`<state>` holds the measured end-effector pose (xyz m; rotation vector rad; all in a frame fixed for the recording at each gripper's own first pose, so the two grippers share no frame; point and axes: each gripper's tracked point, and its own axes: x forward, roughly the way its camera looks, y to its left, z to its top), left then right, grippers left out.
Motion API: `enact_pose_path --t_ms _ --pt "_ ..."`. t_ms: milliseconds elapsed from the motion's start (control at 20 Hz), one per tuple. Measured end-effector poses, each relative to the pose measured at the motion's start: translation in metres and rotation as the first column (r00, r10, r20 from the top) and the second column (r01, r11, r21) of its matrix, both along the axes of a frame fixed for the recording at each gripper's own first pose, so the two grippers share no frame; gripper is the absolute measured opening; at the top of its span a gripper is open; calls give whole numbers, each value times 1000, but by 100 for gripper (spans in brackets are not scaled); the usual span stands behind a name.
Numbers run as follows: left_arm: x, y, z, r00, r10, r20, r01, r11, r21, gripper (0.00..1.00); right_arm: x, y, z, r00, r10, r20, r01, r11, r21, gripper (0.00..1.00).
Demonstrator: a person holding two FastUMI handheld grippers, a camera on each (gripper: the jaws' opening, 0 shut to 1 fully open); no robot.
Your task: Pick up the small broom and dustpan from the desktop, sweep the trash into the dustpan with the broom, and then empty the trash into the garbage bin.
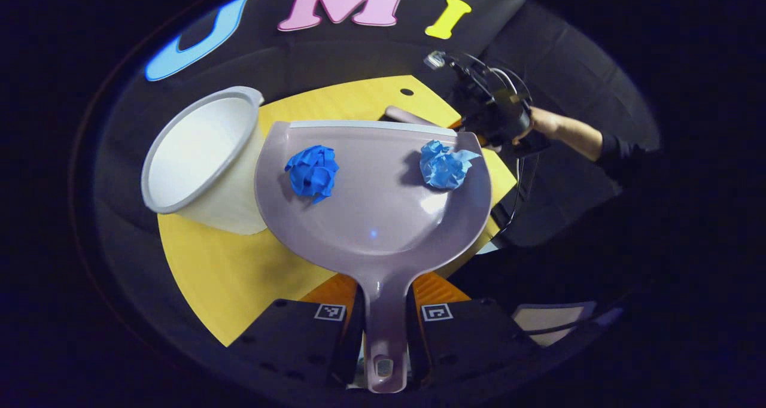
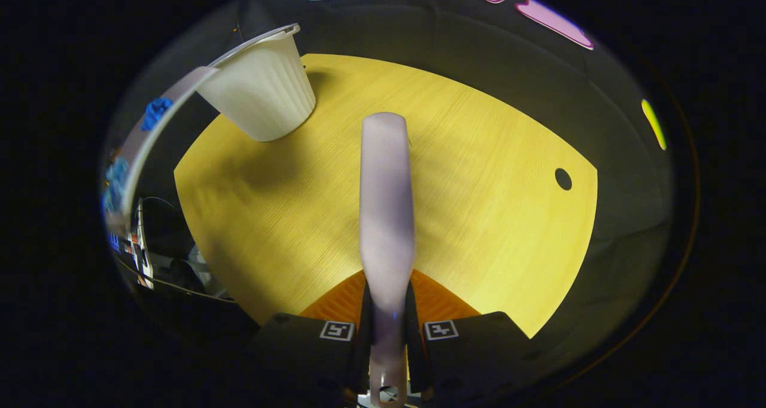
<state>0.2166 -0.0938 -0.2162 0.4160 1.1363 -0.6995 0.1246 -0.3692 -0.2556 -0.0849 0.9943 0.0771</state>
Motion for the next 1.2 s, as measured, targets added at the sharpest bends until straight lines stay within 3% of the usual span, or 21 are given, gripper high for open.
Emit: enact_pose_path --t_ms 200,400,500,600,750,800,900,1050,1100,1200 --pt "46 8 25 977 160 141 -168 985 49 30 3 -27 -37 999 -42 2 42 997 57 28" --pt "91 39 3 943 252 216 -300 927 227 29 4 -39 -55 998 -62 18 60 993 103 28" --pt "108 16 -12 933 294 208 -346 889 299 30 -2 -41 -59 997 -75 28 71 991 116 28" --pt "129 -1 -22 938 292 185 -341 871 354 30 -7 -46 -60 995 -90 32 85 986 144 28" --pt "145 -48 -28 965 187 184 -256 827 500 30 -17 -55 -56 995 -94 47 86 984 154 28" --pt "144 -63 -28 974 124 188 -210 799 563 30 -18 -52 -56 994 -93 49 85 984 156 28" --pt "133 -87 -25 986 -16 164 -106 700 706 30 -21 -56 -56 994 -96 53 85 982 169 28" --pt "116 -133 -39 967 -243 75 53 482 875 30 -19 -64 -59 993 -98 58 85 977 196 28" --pt "105 -137 -52 960 -273 56 72 437 897 30 -19 -64 -59 993 -97 61 83 976 203 28" --pt "95 -155 -71 957 -283 67 59 414 909 30 -20 -62 -58 993 -93 67 77 975 208 28"
